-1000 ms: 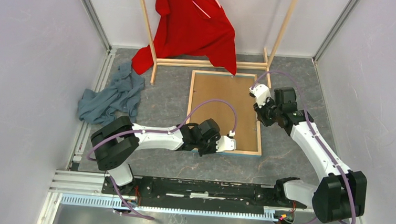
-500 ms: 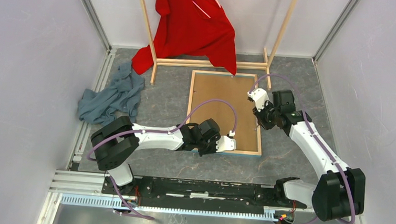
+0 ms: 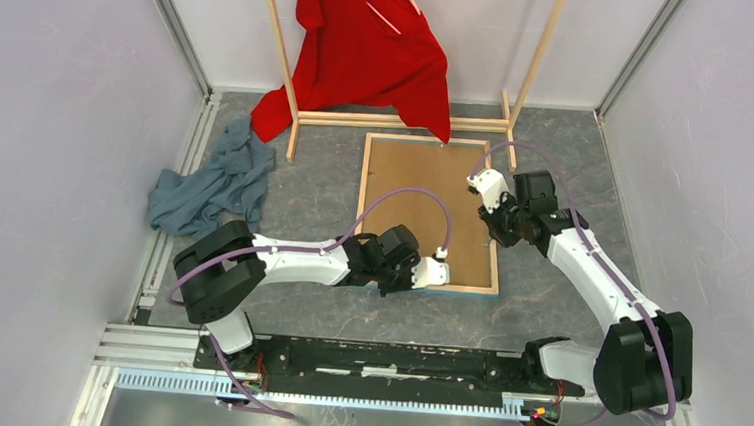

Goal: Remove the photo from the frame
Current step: Release the photo frame item from the photo frame.

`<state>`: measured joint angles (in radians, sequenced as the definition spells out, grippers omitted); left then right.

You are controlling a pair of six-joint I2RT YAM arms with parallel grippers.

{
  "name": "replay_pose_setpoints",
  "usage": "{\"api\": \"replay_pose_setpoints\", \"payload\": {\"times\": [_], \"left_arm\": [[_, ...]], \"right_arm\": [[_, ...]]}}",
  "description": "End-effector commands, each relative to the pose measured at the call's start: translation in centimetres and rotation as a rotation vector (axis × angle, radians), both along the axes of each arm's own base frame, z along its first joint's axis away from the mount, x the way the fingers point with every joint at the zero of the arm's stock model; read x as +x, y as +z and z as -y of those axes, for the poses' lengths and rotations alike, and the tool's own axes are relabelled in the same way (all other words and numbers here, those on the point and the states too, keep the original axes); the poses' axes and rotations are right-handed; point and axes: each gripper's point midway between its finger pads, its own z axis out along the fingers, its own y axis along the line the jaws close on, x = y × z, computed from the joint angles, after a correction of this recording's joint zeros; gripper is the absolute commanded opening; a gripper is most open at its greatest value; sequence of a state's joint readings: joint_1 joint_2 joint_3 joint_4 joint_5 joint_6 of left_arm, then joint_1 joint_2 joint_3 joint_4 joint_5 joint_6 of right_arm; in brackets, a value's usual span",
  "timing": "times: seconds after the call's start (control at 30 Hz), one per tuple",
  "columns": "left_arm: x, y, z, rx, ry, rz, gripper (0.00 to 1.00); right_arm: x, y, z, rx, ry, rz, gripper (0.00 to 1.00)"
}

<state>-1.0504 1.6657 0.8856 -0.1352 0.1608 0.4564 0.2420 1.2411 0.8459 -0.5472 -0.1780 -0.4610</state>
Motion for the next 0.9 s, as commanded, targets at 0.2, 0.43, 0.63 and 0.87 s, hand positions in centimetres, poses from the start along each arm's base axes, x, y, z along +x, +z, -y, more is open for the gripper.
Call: {"api": "replay_pose_setpoints", "payload": {"times": [0.2, 0.43, 0.63, 0.87], "left_arm": [[0.4, -0.9, -0.2, 0.005, 0.073, -0.055, 0.02], [0.5, -0.6, -0.1, -0.002, 0.079, -0.057, 0.02], [0.5, -0.5, -0.1, -0.007, 0.081, -0.057, 0.02], [0.5, -0.5, -0.1, -0.01, 0.079, -0.059, 0.02]], "right_arm": [[-1.2, -0.5, 0.0, -0.019, -0.028, -0.107, 0.0], [-1.5, 0.2, -0.8, 0.02, -0.014, -0.133, 0.0], [-1.7, 0.5, -1.0, 0.026, -0.01, -0.142, 0.0], [-1.5, 0.3, -1.4, 0.051, 0.004, -0.128, 0.0]]}}
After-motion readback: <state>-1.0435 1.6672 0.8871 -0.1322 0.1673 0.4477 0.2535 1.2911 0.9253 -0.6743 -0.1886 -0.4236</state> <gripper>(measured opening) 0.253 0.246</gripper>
